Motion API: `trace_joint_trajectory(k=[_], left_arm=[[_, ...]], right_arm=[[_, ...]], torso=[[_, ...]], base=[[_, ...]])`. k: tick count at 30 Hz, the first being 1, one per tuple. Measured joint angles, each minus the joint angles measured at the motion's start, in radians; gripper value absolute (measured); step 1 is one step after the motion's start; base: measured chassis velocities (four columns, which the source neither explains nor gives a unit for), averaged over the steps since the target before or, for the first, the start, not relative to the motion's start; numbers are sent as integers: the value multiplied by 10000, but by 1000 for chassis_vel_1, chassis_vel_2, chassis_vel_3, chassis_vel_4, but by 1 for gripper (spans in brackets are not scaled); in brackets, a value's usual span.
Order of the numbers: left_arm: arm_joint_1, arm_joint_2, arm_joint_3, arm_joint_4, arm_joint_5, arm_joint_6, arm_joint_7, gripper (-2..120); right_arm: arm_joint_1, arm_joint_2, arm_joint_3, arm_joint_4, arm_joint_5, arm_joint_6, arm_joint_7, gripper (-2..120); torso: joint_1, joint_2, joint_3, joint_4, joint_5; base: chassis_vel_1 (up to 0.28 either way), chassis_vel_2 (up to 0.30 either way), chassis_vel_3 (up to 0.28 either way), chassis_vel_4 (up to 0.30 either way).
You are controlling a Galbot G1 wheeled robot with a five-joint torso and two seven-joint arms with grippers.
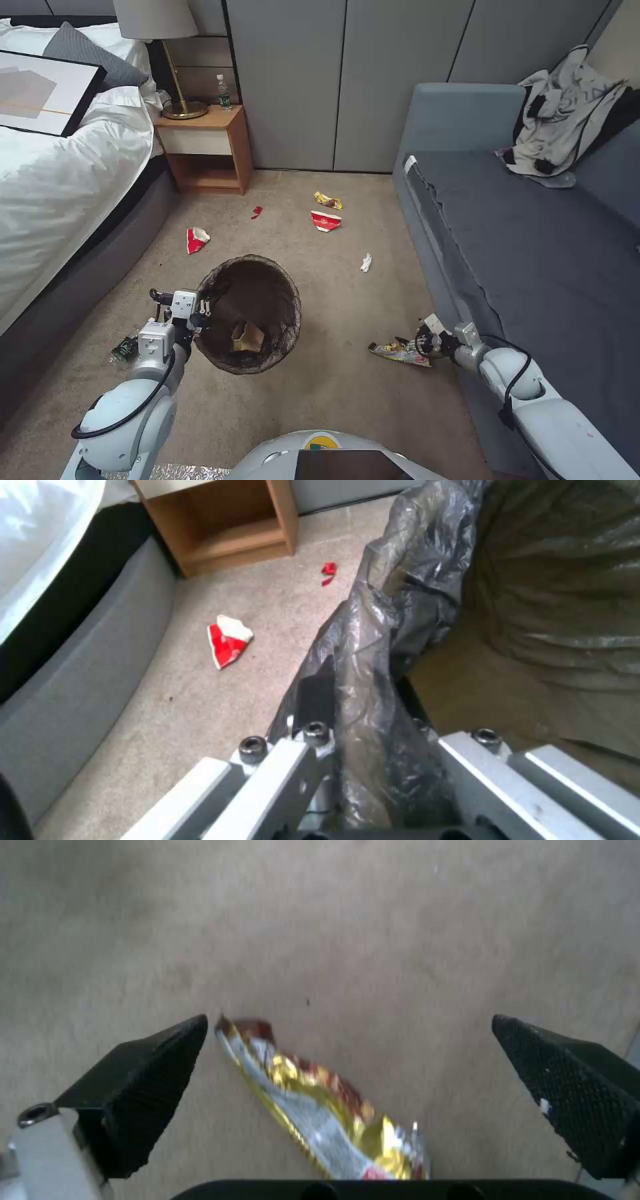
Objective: Pick up the trash bin, then pick up the garbage from the floor and place it into the trash bin.
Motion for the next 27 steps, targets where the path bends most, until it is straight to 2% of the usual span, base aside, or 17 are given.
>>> trace_joint_trajectory(k=[14,21,27], left_arm=[[-102,-172,267,182,164,-145,-130,3],[-157,-272,285,272,226,-171,-135,3],[-174,-300,232,337,229,-180,-134,3]], right_arm=[[749,-150,-623,-933,71,-724,-92,100],[1603,-130,-1277,-1190,198,-1784,78,100],[2247,29,-1884,-1575,157,-2231,353,100]], torso=[[0,0,0,0,0],[0,0,0,1,-4],[0,0,0,1,-3]], base=[[0,0,0,0],[0,0,0,0],[0,0,0,0]])
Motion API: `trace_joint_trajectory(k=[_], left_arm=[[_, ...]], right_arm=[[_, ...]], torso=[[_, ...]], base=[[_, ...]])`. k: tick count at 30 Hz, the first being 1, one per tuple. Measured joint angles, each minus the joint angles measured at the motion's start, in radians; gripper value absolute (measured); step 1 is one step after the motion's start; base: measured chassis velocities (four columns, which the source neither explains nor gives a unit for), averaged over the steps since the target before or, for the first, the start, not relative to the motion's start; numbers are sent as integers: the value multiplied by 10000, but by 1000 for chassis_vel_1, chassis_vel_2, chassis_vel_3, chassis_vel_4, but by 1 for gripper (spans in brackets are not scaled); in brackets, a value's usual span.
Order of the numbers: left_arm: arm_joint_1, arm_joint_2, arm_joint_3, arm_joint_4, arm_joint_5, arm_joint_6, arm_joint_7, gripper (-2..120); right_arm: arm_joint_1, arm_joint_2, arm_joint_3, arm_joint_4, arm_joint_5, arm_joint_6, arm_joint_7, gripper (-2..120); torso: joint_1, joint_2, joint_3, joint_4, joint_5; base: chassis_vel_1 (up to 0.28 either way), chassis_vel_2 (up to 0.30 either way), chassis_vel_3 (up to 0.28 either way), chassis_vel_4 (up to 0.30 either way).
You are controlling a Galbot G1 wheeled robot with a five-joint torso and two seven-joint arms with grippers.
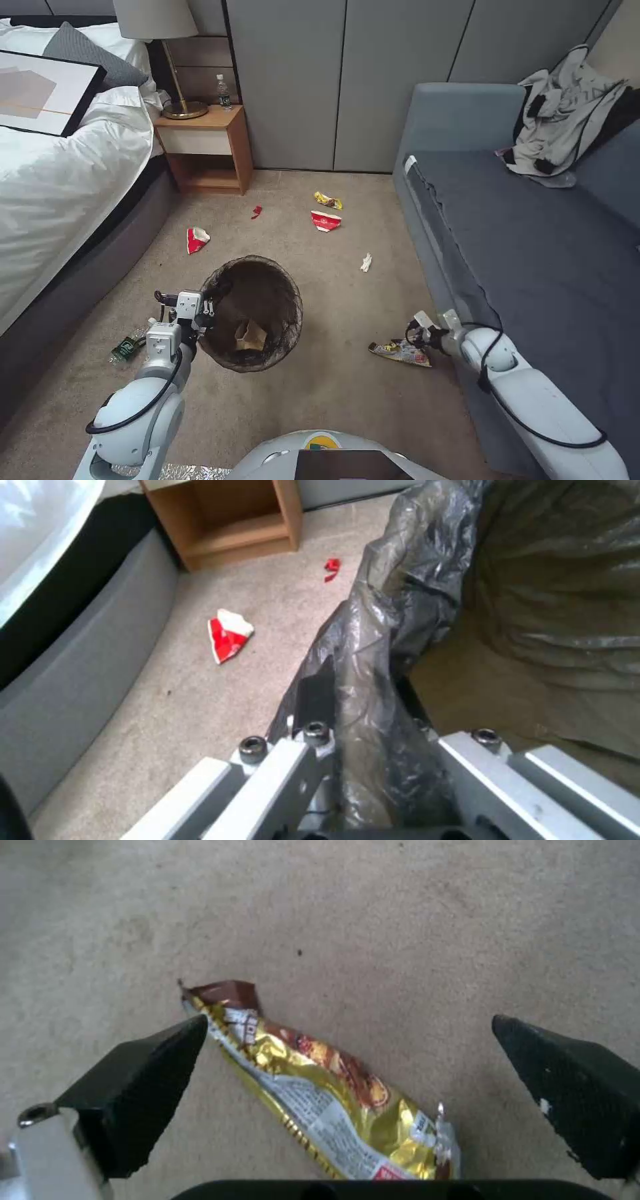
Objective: Pick up the trash bin, then pick up the garbage from the floor and place it into the trash bin.
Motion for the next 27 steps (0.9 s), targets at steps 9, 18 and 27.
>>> trace_joint_trajectory(k=[9,18,27], left_arm=[[-62,28,-58,103,-6,-13,5,3],[-55,-58,-53,117,39,-13,12,3],[-52,-70,-45,117,53,-16,21,3]], right_arm=[[564,194,-726,-392,-189,-739,511,100],[479,217,-907,-459,-212,-808,589,100],[467,264,-972,-502,-275,-787,620,100]], torso=[[0,0,-1,-2,1],[0,0,-1,-2,2],[0,0,-1,-1,1]], base=[[0,0,0,0],[0,0,0,0],[0,0,0,0]])
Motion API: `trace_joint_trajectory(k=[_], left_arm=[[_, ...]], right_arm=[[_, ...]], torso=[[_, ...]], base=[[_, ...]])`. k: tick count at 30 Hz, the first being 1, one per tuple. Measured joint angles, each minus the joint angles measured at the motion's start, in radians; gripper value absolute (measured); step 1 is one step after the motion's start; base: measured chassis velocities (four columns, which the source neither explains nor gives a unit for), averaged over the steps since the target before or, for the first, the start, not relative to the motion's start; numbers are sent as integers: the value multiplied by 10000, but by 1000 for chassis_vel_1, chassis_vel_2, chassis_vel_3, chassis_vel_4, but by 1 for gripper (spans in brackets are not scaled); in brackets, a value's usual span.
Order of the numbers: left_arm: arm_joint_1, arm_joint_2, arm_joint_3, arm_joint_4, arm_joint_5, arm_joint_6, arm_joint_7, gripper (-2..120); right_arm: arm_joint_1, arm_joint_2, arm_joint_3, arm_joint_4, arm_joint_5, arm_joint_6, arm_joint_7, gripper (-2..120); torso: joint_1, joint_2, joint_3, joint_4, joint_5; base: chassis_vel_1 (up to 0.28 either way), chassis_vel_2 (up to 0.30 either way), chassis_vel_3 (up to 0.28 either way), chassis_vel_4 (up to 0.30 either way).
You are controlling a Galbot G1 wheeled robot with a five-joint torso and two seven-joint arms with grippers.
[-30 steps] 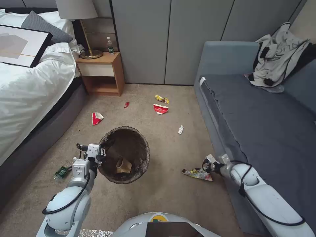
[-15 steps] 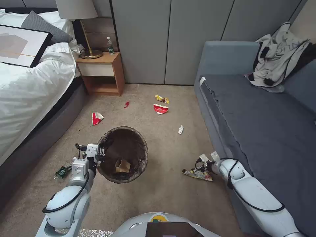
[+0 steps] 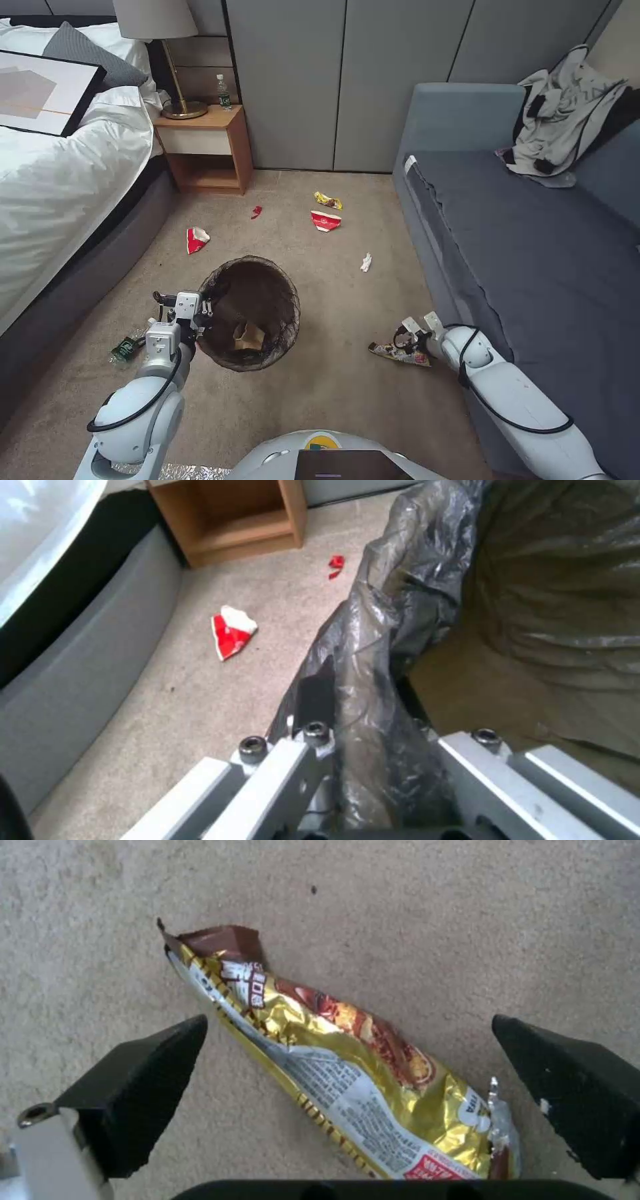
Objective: Pick up the trash bin, then pick up the garbage from the floor and place it into the trash bin.
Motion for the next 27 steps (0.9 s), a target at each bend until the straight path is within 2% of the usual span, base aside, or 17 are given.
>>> trace_joint_trajectory(k=[27], left_arm=[[81,9,-41,-29,47,-9,57,3]], right_arm=[[290,564,-153,-1102,-614,351,-167,100]], torso=[[0,0,0,0,0]], base=[[0,0,0,0]])
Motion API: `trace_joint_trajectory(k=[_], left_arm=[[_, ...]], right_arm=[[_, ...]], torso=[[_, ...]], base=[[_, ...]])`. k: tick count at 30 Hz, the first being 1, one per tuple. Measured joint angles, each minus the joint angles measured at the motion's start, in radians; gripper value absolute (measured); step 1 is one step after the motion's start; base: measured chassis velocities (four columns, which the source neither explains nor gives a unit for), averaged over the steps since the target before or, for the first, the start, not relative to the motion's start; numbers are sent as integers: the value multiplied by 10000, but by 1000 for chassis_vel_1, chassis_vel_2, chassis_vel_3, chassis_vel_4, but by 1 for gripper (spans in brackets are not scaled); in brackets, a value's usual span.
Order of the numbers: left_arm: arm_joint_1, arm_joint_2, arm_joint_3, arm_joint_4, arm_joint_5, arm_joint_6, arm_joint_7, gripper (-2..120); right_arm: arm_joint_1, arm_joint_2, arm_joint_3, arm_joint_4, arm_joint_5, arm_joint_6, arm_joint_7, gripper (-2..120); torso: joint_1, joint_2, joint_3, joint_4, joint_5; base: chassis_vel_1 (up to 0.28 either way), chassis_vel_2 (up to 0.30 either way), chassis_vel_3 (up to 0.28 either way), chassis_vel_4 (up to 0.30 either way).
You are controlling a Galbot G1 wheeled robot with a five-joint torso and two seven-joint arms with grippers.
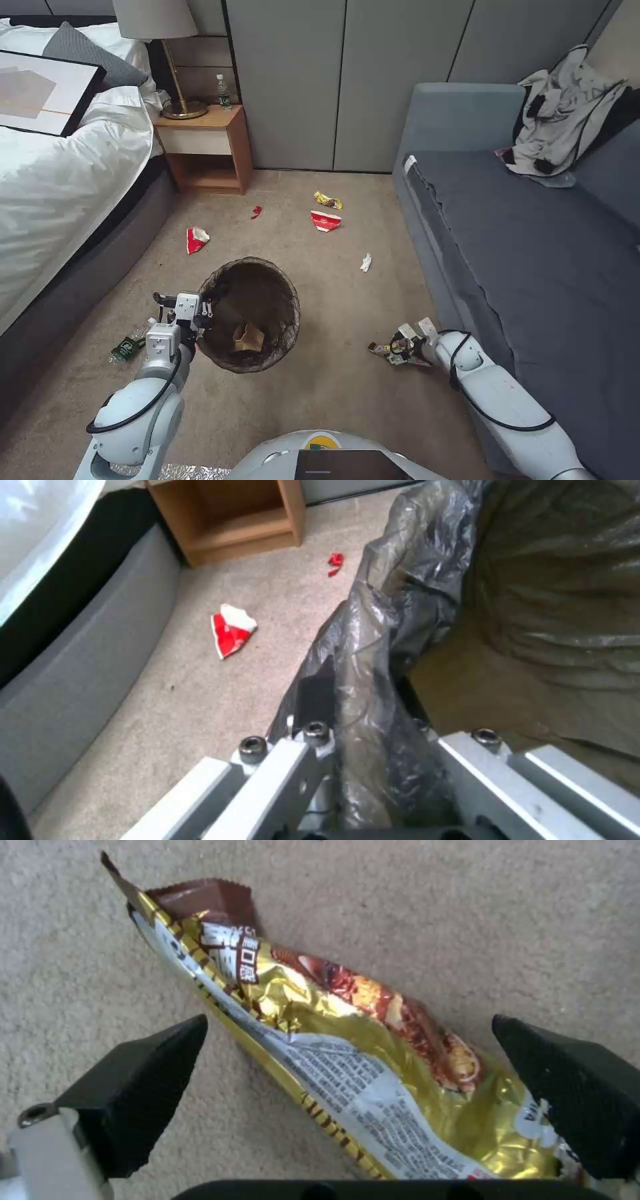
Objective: Pick up the trash bin, then pick up the garbage from the floor and place it into the trash bin.
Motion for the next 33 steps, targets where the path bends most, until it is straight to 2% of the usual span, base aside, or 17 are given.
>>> trace_joint_trajectory(k=[33], left_arm=[[76,-1,1,-112,37,27,7,3]], right_arm=[[139,243,58,-646,-197,238,-128,100]], torso=[[0,0,0,0,-1]], base=[[0,0,0,0]])
